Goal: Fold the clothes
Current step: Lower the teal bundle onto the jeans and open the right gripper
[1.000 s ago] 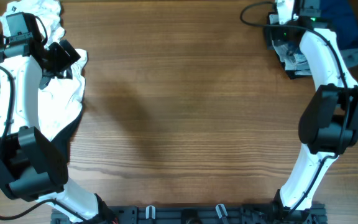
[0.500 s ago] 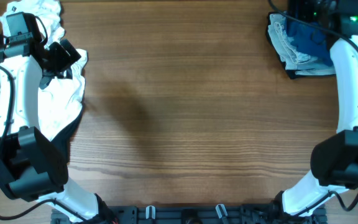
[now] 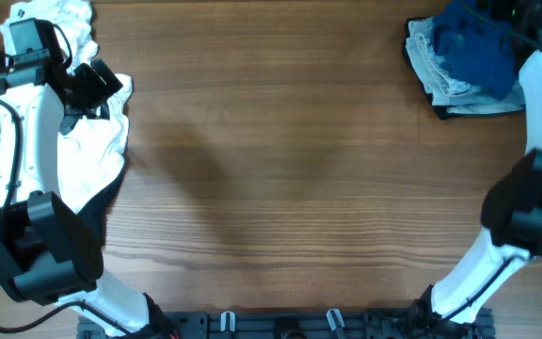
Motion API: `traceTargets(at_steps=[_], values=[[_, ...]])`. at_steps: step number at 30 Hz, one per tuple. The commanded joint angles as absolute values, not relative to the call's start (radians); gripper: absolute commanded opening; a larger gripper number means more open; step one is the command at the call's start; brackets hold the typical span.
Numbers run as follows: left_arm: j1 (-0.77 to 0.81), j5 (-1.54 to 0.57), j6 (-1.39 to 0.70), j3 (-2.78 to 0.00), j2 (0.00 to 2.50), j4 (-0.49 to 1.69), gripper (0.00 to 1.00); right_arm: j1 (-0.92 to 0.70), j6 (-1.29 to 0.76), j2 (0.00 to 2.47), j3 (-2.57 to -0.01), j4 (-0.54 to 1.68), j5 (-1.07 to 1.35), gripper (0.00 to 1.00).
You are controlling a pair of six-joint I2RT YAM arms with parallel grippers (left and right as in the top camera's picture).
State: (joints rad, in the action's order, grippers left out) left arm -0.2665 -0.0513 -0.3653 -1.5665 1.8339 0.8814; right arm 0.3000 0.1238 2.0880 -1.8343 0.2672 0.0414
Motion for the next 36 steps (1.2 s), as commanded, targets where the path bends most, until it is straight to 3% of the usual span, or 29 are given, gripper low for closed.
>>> traceTargets(at_steps=[1, 8, 14, 25, 33, 36], values=[[-0.266, -0.06, -0.375, -1.575, 1.846, 0.879, 1.0, 0.318, 0.1, 2.223, -1.839, 0.326, 0.054, 1.0], [-0.266, -0.06, -0.375, -1.575, 1.846, 0.879, 1.0, 0.326, 0.094, 2.401, -1.839, 0.402, 0.067, 1.0], [-0.266, -0.06, -0.375, -1.575, 1.846, 0.879, 1.0, 0.326, 0.068, 2.372, -1.839, 0.432, 0.119, 1.0], [-0.266, -0.06, -0.375, -1.575, 1.846, 0.879, 1.0, 0.303, 0.184, 1.903, -1.839, 0.641, 0.264, 1.0], [-0.266, -0.062, -0.375, -1.575, 1.846, 0.879, 1.0, 0.21, 0.179, 1.578, -1.839, 0.823, 0.369, 1.0], [-0.266, -0.062, -0.375, -1.575, 1.846, 0.878, 1.0, 0.166, 0.075, 1.5, -1.839, 0.848, 0.422, 1.0]])
